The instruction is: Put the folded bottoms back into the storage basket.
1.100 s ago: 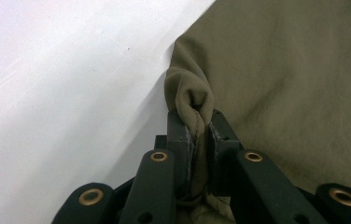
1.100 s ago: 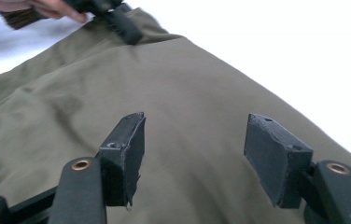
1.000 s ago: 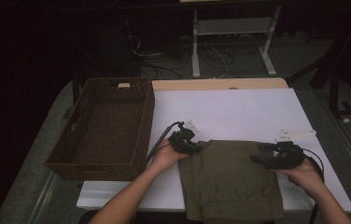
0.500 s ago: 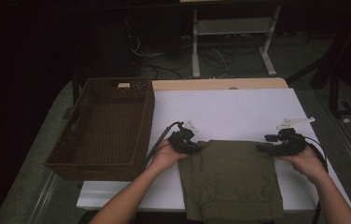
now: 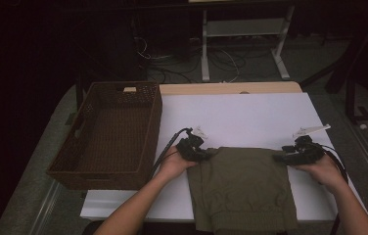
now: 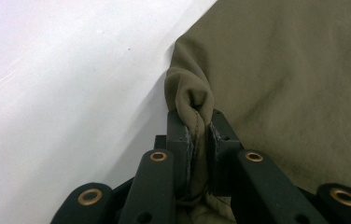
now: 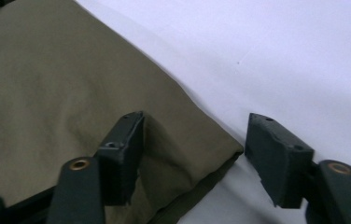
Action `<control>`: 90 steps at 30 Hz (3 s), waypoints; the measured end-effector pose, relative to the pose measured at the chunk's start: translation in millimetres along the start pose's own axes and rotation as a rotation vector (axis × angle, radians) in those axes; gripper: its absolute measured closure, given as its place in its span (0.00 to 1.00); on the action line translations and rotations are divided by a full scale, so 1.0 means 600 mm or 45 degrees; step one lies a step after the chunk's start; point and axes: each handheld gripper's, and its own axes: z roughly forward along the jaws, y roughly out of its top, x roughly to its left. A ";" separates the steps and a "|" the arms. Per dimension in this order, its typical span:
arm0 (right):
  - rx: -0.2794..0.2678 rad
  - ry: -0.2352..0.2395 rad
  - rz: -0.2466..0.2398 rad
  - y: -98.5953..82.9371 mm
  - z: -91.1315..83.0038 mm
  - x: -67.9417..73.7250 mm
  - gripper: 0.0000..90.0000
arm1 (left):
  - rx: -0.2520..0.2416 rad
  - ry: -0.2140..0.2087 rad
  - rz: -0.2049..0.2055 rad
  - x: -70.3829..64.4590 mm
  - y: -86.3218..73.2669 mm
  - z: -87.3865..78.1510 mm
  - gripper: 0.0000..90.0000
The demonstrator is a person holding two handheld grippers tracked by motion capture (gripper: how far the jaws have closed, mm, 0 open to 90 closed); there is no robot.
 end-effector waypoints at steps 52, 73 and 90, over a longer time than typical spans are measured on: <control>-0.063 -0.143 -0.039 0.097 0.032 -0.016 0.93 | -0.069 0.210 -0.052 0.067 0.045 0.008 0.92; -0.169 -0.042 0.007 0.091 -0.006 -0.004 0.46 | -0.056 0.192 -0.074 0.072 0.036 0.018 0.92; -0.109 0.011 -0.064 0.032 -0.048 0.046 0.44 | -0.052 0.195 -0.069 0.071 0.037 0.018 0.92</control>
